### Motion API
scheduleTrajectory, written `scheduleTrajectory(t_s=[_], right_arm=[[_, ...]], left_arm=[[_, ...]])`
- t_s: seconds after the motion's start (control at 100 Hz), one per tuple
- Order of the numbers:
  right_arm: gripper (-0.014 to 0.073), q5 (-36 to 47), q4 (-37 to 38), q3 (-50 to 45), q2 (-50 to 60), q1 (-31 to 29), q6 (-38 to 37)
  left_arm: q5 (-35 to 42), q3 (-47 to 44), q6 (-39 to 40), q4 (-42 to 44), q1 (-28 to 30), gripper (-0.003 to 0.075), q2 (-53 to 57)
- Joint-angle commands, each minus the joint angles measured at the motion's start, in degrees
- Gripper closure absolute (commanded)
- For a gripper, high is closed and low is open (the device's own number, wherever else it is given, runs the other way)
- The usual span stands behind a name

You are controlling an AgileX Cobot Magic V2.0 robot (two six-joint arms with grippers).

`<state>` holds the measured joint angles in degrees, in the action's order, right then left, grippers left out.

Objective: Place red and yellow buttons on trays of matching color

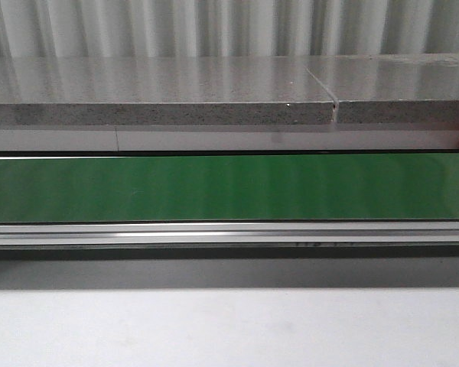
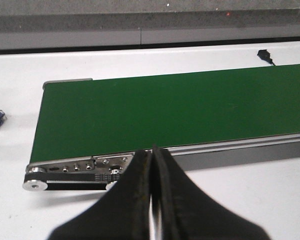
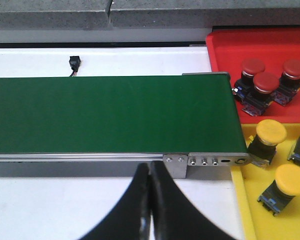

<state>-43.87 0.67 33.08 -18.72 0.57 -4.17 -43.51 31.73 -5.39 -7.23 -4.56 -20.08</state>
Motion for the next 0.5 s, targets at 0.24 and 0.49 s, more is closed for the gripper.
scheduleTrajectory(t_s=[0.24,0.49], right_arm=[[0.0653,3.9,0.0,1.3,-0.5,0.0,0.5],[0.0653,3.9,0.0,1.3,-0.5,0.0,0.5]], left_arm=[[5.4,8.8,16.7,15.6,1.8,0.068,-17.7],[5.6,14.6,16.7,16.3,8.3,0.0219,-28.5]])
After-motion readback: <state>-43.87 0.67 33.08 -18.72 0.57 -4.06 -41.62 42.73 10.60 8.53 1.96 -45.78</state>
